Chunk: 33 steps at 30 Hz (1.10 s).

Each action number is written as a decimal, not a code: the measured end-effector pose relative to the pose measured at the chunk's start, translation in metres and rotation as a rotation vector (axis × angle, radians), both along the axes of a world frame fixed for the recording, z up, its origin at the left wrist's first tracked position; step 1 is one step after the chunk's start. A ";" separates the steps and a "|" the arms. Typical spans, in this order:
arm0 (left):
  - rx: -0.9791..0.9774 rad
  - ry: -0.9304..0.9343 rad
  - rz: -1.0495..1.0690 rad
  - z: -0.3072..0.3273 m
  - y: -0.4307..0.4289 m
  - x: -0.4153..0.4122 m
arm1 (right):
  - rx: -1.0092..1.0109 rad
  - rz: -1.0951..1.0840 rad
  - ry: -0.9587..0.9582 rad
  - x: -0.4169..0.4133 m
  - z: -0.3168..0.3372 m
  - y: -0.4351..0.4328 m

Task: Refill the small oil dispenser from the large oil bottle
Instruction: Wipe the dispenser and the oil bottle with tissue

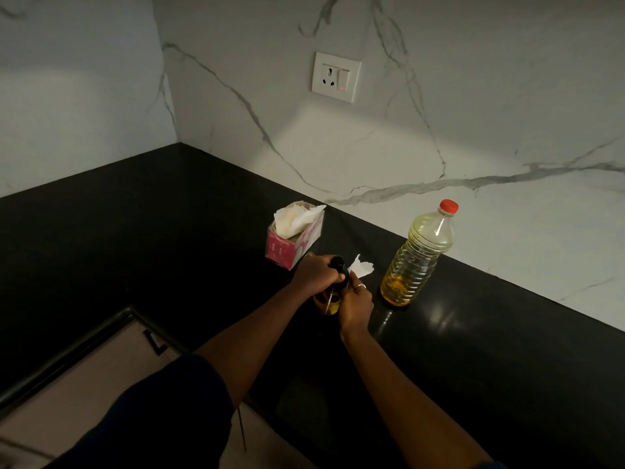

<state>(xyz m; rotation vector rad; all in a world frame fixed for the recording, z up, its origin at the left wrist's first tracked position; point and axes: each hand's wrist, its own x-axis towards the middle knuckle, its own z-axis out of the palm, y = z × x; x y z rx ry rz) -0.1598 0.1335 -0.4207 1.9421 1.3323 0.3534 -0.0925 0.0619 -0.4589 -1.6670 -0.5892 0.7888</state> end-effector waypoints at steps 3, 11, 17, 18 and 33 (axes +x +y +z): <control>0.039 0.036 0.027 0.001 -0.001 0.002 | -0.003 -0.104 -0.020 -0.006 -0.006 -0.006; 0.168 0.090 0.111 0.005 -0.004 0.006 | -0.077 0.000 -0.166 -0.014 -0.007 -0.014; 0.112 0.145 0.040 0.015 0.000 0.003 | -0.109 0.079 -0.052 0.002 0.013 -0.002; 0.104 0.155 0.041 0.016 0.001 0.002 | -0.091 0.083 -0.017 0.004 0.016 -0.001; 0.087 0.083 -0.098 0.013 0.005 0.007 | -0.090 -0.135 -0.080 -0.021 -0.004 -0.016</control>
